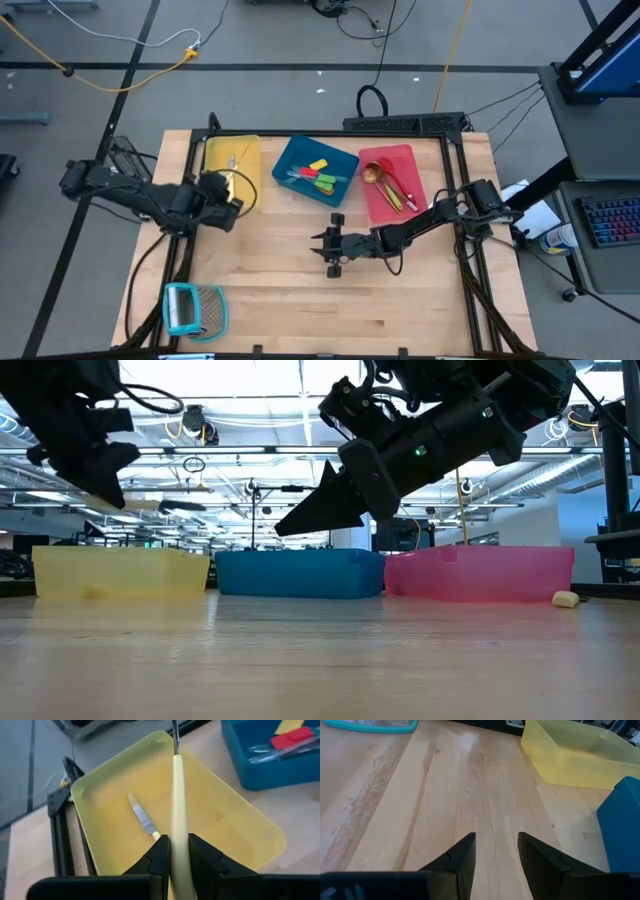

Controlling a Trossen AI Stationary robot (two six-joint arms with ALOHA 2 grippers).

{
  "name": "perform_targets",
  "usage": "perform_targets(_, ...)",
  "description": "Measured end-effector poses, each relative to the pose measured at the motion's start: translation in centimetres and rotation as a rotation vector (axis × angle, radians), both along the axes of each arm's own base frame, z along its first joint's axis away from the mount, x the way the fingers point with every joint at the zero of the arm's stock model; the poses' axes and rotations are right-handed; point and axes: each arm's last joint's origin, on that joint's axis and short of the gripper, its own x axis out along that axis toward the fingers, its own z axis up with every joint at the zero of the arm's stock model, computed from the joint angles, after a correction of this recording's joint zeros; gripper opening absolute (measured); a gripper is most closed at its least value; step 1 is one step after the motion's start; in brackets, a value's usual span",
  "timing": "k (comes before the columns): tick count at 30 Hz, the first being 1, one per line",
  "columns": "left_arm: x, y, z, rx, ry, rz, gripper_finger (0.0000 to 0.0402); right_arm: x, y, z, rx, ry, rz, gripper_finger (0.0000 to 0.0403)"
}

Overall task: Pick & Place Kitchen Items
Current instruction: Put the bottom light yellow knife into the yellow bin

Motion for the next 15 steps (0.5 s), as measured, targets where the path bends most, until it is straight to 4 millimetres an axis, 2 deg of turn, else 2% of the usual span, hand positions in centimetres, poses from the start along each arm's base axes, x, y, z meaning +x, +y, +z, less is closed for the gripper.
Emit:
perform_targets(7,0.0,1.3,-0.4,-0.059,0.030,0.093,0.0057,0.1,0.0,0.2,0.008,-0.027,0.003,0.0139)
perform_targets(15,-1.1,2.5,-3.9,-0.142,0.037,0.252,0.0063,0.2,0.1,0.5,0.017,-0.055,0.003,0.0139)
